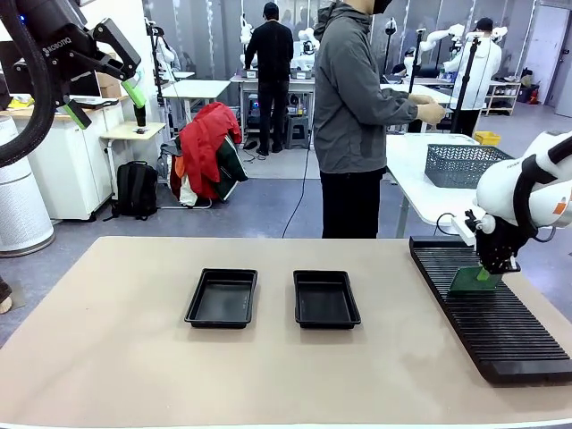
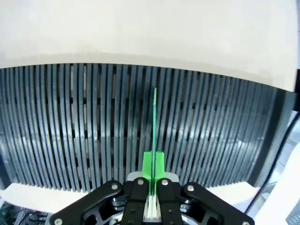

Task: Inspect and transfer BCBs to ESD trays.
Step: Pick up the Blank PCB from the PCB Rack and place it in the left ESD tray.

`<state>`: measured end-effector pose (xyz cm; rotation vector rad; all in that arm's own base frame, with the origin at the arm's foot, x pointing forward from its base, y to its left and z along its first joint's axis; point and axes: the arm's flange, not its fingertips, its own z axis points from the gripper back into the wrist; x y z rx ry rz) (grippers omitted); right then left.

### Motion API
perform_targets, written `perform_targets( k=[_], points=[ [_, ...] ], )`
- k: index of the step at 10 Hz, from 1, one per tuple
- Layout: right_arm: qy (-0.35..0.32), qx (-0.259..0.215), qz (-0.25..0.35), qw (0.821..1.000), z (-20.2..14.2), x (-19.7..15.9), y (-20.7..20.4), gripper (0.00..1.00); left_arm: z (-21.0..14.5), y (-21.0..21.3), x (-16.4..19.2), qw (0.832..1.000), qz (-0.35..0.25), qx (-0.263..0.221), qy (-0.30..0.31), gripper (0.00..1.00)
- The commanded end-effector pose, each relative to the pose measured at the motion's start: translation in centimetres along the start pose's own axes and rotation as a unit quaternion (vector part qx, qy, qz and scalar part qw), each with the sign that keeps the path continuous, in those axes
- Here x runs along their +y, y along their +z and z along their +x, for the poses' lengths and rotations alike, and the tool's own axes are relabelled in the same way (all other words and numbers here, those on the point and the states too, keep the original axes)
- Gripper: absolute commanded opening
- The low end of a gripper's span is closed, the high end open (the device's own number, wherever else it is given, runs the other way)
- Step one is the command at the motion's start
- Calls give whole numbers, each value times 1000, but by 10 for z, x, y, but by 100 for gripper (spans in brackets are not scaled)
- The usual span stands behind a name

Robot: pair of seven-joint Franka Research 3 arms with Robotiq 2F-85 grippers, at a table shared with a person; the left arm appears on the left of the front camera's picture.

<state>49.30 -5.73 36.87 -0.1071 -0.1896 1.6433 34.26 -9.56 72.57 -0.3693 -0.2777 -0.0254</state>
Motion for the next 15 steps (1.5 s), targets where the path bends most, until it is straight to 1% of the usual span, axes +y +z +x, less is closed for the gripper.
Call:
perform_targets(
  k=[1,5,7,9,11,14,15],
  points=[
    [2,8,-13,1000,5,6,36,0,-1,-1,1,1000,0,1,1,100],
    [-23,0,11,1000,17,4,142,0,-1,-1,1,1000,0,1,1,100],
    [-42,-3,34,999,23,2,191,0,-1,-1,1,1000,0,1,1,100],
    [-54,-4,52,997,26,0,222,0,-1,-1,1,1000,0,1,1,100],
    [-62,-6,63,996,29,-5,240,0,-1,-1,1,1000,0,1,1,100],
    [-67,-3,68,995,29,-13,248,0,-1,-1,1,1000,0,1,1,100],
    [-53,-10,57,997,29,-3,246,0,-1,-1,1,1000,0,1,1,100]
  ],
)
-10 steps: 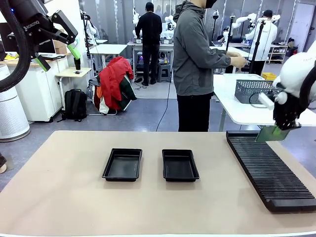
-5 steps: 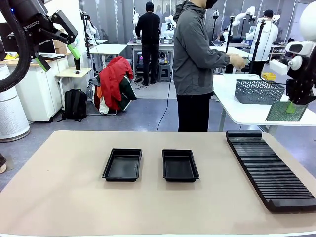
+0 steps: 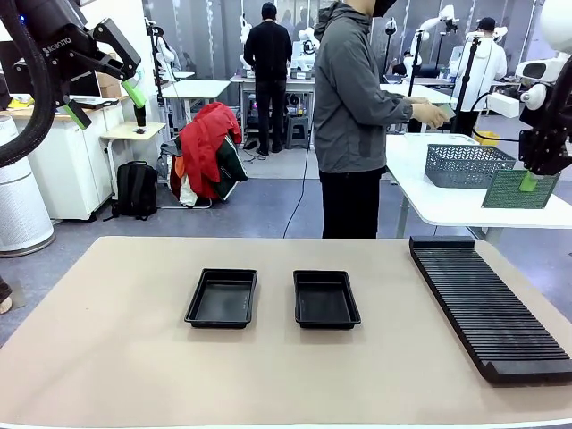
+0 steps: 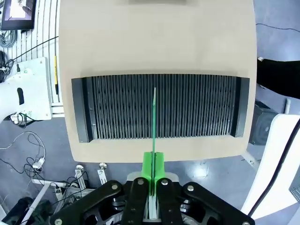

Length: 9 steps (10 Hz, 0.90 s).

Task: Inspect and transfer BCBs to ESD trays.
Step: Pick up the Blank PCB from the PCB Rack and place it in the left ESD tray.

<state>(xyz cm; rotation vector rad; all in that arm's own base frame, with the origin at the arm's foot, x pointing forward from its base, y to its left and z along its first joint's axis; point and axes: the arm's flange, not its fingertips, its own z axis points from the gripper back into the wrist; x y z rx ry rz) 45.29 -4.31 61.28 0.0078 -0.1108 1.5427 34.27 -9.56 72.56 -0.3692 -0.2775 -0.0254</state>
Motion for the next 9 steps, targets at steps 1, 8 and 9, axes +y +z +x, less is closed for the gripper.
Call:
perform_targets(
  k=[1,8,9],
  points=[
    [2,-1,-2,1000,0,5,-1,0,-1,-1,1,1000,0,1,1,100],
    [2,-1,-2,1000,0,5,-1,0,-1,-1,1,1000,0,1,1,100],
    [2,-1,-2,1000,0,5,-1,0,-1,-1,1,1000,0,1,1,100]
  ],
)
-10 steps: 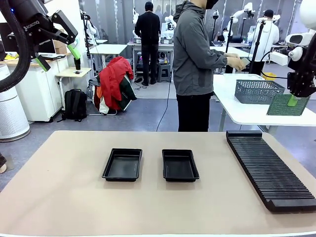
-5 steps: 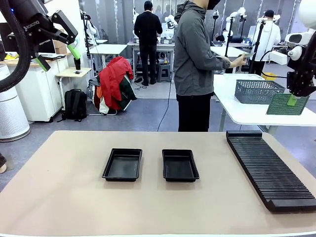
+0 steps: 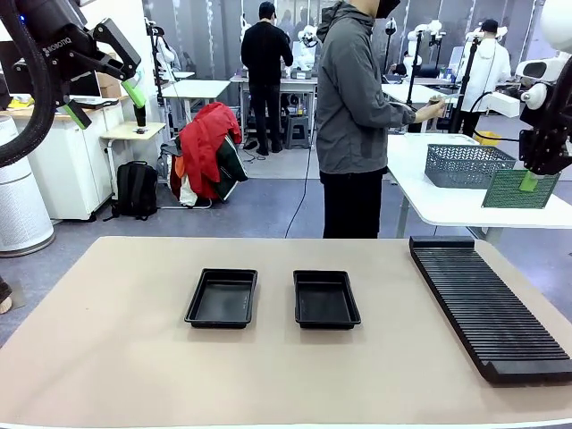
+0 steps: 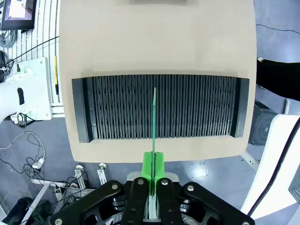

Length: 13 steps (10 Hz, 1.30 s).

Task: Inspect and transfer BCBs to ESD trays.
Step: Pick up the Blank PCB from the PCB Rack and place it in the left ESD tray.

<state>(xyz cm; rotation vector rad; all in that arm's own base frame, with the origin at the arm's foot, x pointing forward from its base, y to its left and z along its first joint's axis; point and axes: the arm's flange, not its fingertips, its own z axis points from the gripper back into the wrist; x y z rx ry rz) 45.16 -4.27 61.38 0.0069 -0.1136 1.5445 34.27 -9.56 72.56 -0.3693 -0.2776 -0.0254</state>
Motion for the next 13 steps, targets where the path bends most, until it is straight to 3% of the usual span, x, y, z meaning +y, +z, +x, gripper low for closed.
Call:
perform_targets(
  k=[1,4,8,10,13],
  points=[
    [1,0,-1,1000,-1,4,-2,0,-1,-1,1,1000,0,1,1,100],
    [0,0,0,1000,0,0,0,3,-1,-1,1,1000,0,1,1,100],
    [-180,-98,17,979,51,-1,-10,3,-1,-1,1,1000,0,1,1,100],
    [-287,-157,46,944,78,4,-23,3,-1,-1,1,1000,0,1,1,100],
    [-406,-204,111,884,126,15,-56,3,-1,-1,1,1000,0,1,1,100]
  ],
)
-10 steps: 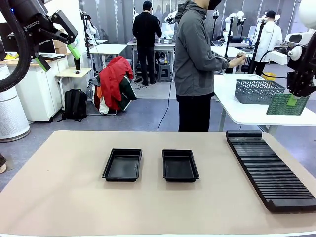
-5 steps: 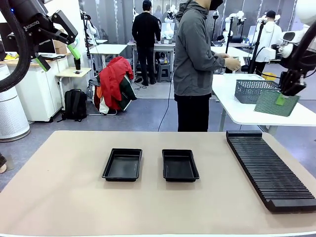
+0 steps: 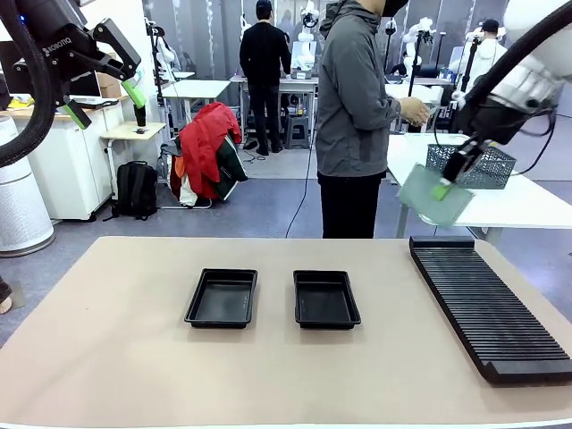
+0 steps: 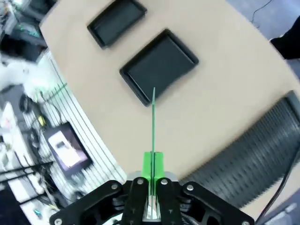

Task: Inspect and transfer BCBs to ESD trays.
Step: Pick up the Blank PCB from the PCB Rack and place it in the left ESD tray.

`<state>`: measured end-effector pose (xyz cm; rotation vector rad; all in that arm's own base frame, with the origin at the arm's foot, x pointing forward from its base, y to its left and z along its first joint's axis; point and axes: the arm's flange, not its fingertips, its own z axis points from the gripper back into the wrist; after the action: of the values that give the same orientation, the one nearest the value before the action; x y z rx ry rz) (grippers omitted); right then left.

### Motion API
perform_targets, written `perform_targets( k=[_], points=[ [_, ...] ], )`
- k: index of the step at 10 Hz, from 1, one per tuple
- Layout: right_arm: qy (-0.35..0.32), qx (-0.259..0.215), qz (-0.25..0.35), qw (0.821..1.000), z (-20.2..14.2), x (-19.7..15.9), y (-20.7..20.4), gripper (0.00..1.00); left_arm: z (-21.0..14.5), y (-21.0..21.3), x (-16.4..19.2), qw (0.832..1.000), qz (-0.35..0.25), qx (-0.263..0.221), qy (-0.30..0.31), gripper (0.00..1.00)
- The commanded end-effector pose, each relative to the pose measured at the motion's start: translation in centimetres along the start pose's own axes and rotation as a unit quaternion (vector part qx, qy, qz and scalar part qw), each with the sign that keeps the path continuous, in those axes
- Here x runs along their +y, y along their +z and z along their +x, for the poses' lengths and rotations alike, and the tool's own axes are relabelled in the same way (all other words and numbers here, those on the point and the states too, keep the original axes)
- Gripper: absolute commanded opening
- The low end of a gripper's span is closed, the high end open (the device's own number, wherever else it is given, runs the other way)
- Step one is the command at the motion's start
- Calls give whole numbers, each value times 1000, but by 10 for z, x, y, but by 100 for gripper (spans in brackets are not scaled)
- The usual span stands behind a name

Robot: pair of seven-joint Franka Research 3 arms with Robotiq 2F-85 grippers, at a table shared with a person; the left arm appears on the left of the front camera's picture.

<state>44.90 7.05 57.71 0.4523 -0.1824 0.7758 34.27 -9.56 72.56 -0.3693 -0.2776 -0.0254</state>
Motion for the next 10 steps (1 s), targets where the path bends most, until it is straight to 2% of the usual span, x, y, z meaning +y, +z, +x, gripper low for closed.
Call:
perform_targets(
  k=[1,4,10],
  points=[
    [-97,-59,35,993,9,19,-36,3,-1,-1,1,1000,0,1,1,100],
    [-196,-119,76,970,27,45,-105,3,-1,-1,1,1000,0,1,1,100],
    [-285,-199,155,925,69,91,-268,3,-1,-1,1,1000,0,1,1,100]
  ],
)
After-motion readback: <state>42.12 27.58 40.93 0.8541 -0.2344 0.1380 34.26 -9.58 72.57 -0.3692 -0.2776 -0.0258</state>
